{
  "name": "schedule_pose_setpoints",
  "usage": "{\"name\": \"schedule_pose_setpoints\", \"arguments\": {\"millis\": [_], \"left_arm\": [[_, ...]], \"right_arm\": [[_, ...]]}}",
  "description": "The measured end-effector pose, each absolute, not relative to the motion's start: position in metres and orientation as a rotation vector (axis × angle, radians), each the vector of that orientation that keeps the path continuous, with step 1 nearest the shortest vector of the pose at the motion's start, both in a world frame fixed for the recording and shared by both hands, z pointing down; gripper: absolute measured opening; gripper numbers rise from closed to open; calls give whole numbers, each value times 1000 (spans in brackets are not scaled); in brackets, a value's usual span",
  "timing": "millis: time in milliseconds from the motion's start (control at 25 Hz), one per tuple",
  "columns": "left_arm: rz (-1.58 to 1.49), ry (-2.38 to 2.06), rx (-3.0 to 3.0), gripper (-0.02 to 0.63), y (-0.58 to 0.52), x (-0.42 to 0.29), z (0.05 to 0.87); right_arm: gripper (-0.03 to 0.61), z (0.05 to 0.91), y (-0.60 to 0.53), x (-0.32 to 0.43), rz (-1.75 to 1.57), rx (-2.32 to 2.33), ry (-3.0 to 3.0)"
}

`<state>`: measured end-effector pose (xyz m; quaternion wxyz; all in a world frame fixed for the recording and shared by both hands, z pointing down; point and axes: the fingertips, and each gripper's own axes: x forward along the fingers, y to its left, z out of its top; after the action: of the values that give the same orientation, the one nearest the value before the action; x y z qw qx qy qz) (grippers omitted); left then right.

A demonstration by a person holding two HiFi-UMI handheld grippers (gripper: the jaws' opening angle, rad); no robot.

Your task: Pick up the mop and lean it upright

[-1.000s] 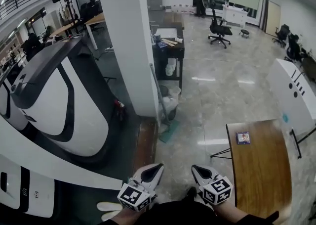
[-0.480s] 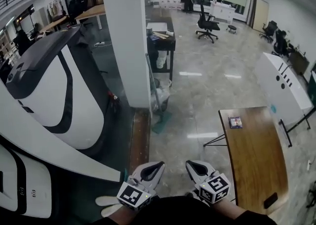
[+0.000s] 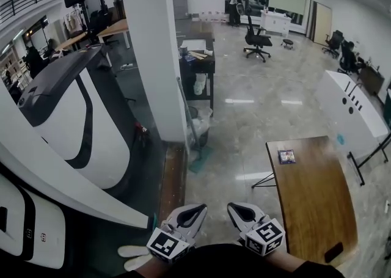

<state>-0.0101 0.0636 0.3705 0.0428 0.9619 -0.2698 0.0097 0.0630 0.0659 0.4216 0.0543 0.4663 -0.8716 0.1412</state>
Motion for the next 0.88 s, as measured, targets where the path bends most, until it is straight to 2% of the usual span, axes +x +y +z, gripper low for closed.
{"name": "schedule_pose_setpoints", "arguments": {"millis": [880], "left_arm": [[69,-873,2932,20,74,16,377]], "right_arm": [[2,425,77,89,426,1396,-2682]]}}
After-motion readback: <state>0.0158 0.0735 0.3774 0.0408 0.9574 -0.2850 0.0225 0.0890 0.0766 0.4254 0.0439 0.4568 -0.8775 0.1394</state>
